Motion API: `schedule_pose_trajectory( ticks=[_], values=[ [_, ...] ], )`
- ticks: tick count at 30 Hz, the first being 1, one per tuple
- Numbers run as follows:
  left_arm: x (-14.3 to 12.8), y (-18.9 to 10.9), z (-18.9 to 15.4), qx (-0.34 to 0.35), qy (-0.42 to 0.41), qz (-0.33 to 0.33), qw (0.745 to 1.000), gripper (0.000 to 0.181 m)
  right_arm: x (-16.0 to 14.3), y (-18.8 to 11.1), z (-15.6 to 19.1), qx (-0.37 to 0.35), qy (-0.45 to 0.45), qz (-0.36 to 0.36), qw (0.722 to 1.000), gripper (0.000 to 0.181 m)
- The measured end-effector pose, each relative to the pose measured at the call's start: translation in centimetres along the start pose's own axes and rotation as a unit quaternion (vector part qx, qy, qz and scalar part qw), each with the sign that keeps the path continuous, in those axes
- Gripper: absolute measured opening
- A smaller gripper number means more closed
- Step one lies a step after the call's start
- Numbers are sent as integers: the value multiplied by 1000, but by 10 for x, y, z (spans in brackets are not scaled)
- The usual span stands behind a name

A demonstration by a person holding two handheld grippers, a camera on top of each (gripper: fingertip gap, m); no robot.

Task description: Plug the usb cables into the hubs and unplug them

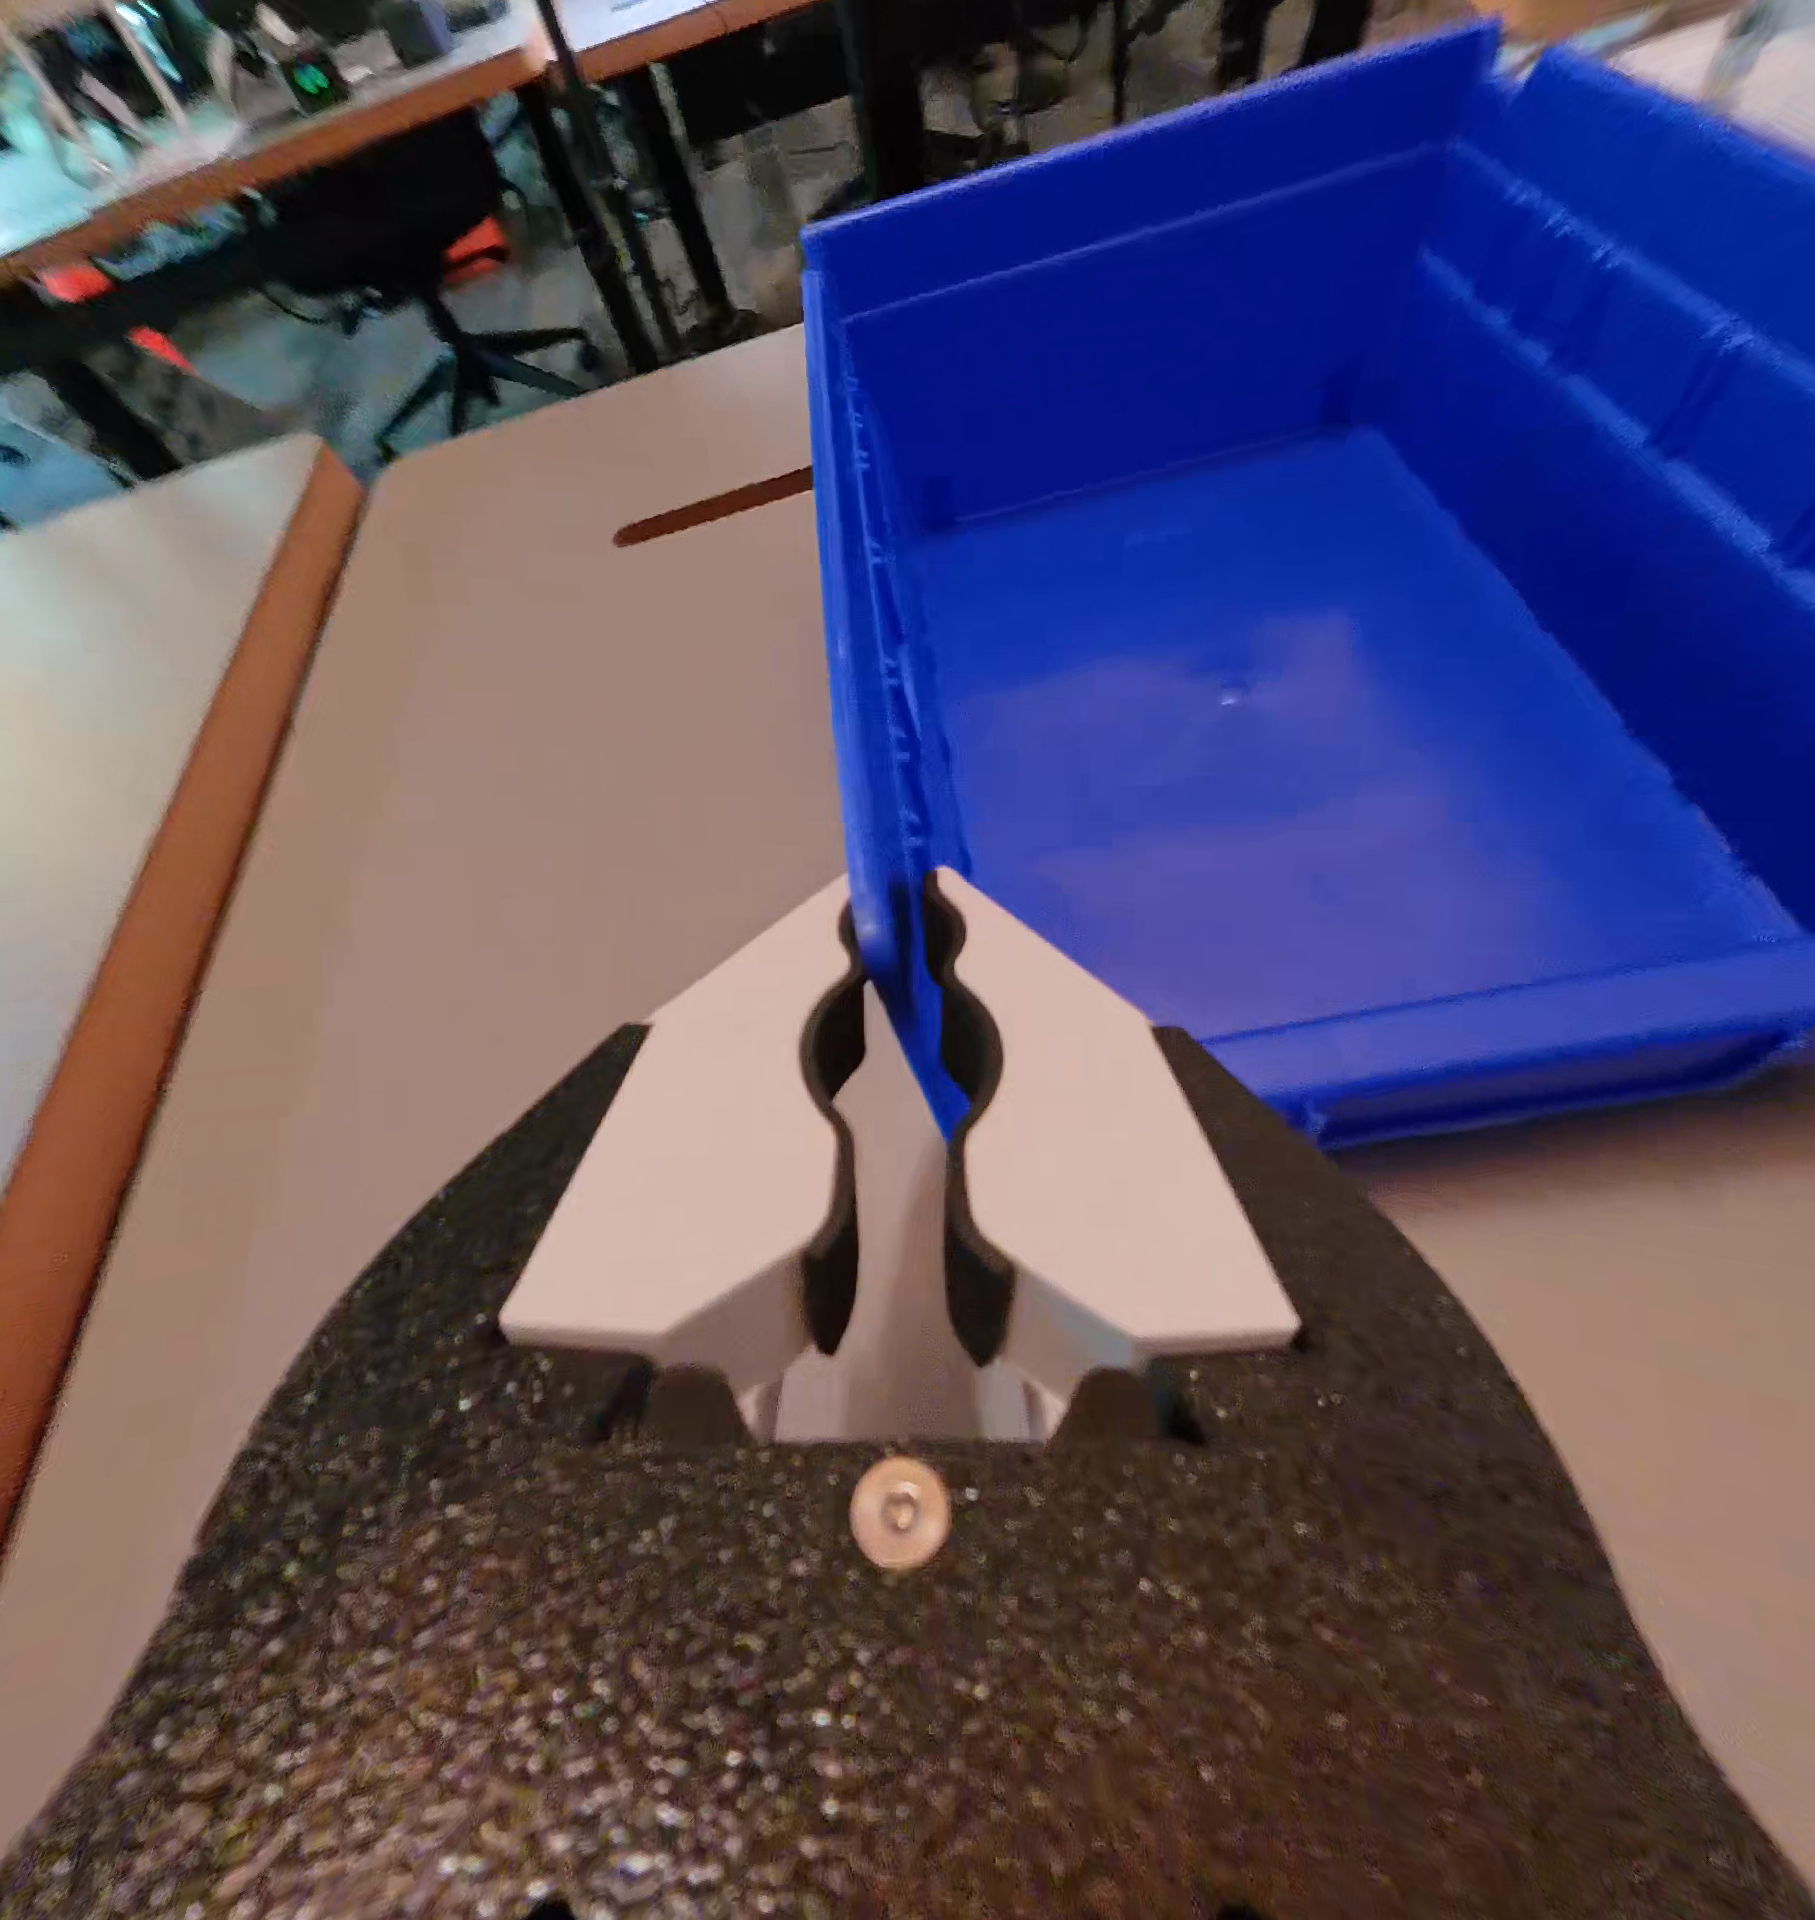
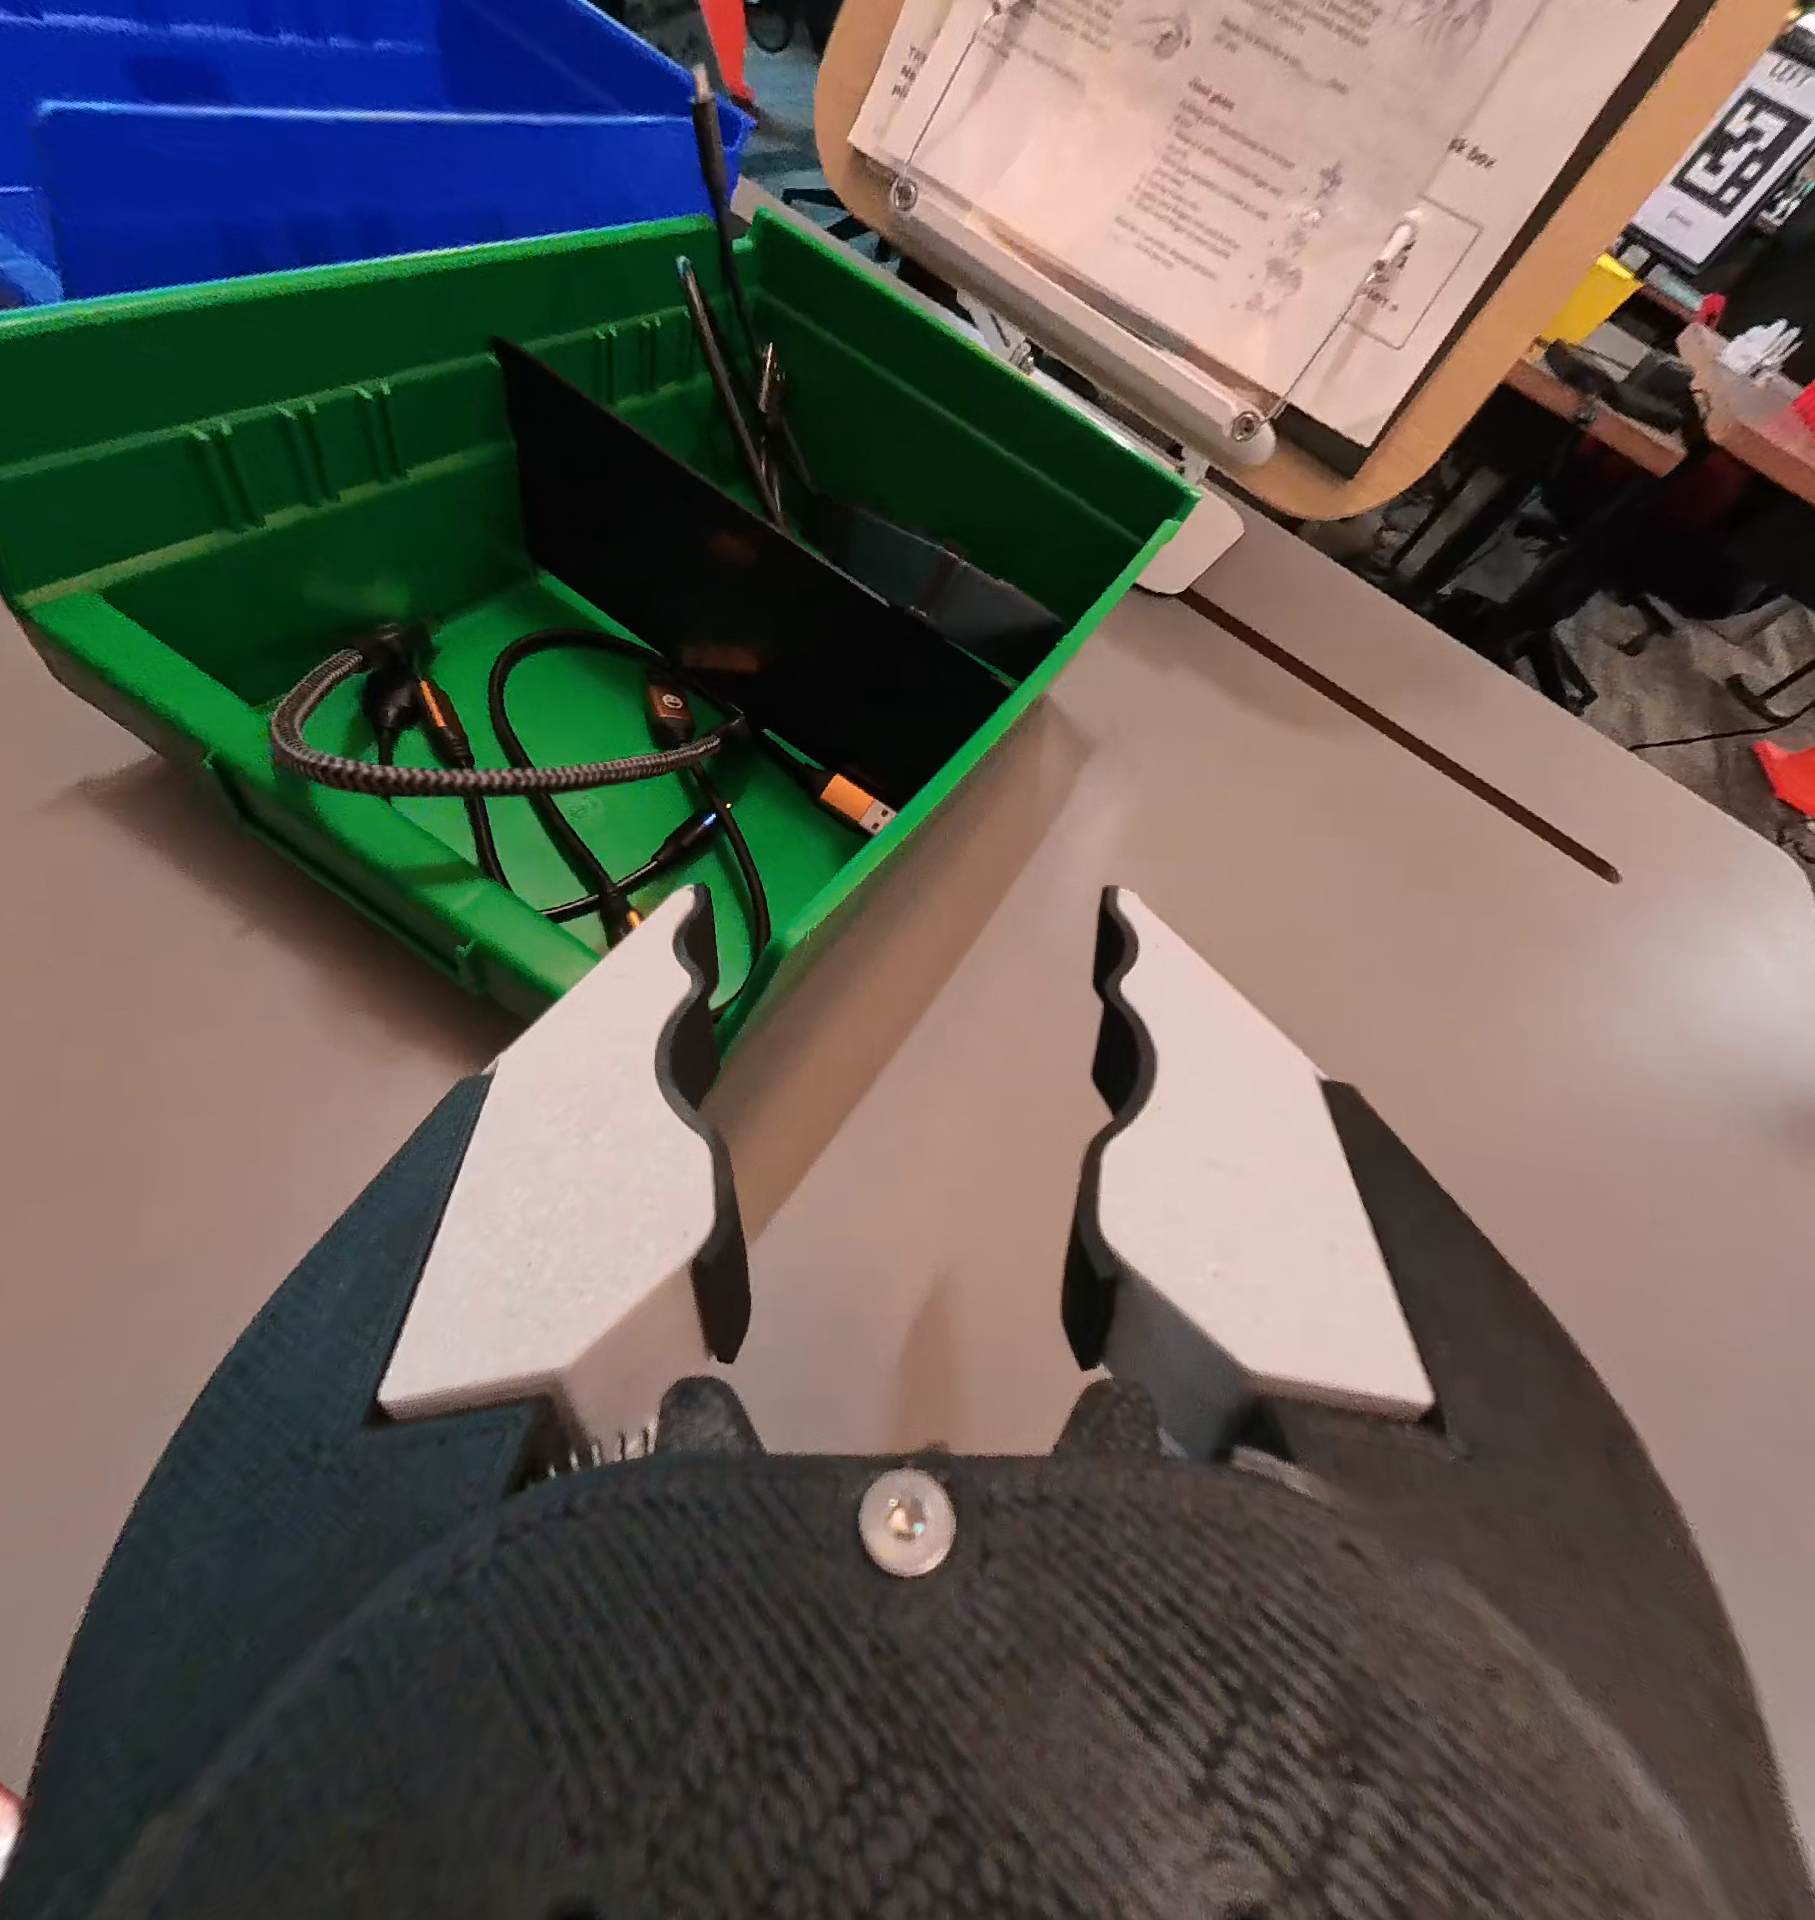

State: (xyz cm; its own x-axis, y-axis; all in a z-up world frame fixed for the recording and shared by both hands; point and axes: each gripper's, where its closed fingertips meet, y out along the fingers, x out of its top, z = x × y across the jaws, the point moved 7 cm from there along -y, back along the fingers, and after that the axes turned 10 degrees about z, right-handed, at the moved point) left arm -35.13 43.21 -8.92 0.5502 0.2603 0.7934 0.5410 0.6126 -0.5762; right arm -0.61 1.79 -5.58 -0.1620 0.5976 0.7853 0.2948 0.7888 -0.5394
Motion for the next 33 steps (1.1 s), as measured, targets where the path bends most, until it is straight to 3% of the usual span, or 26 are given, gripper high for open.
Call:
schedule_pose_trajectory(
  ticks=[3, 8, 13, 22, 29, 33],
  values=[
    [3, 7, -4, 35, 18, -4, 999, 7, -2, -12, 0, -12, 0, -9, 1000, 74],
    [3, 7, -4, -9, -92, -38, 995, 0, -3, -32, -6, -30, 18, -37, 999, 74],
    [6, -10, -9, -21, -149, -106, 983, 0, -13, -44, -15, -47, 29, -39, 998, 74],
    [8, -34, -15, -38, -182, -142, 972, 1, -9, -48, -14, -47, 32, -57, 997, 73],
    [27, -85, -20, 3, -178, -209, 962, 2, 25, -37, 26, 14, 40, -122, 992, 85],
    [45, -132, -32, 52, -156, -283, 945, 2, 69, -31, 66, 97, 98, -227, 964, 101]
  ],
)
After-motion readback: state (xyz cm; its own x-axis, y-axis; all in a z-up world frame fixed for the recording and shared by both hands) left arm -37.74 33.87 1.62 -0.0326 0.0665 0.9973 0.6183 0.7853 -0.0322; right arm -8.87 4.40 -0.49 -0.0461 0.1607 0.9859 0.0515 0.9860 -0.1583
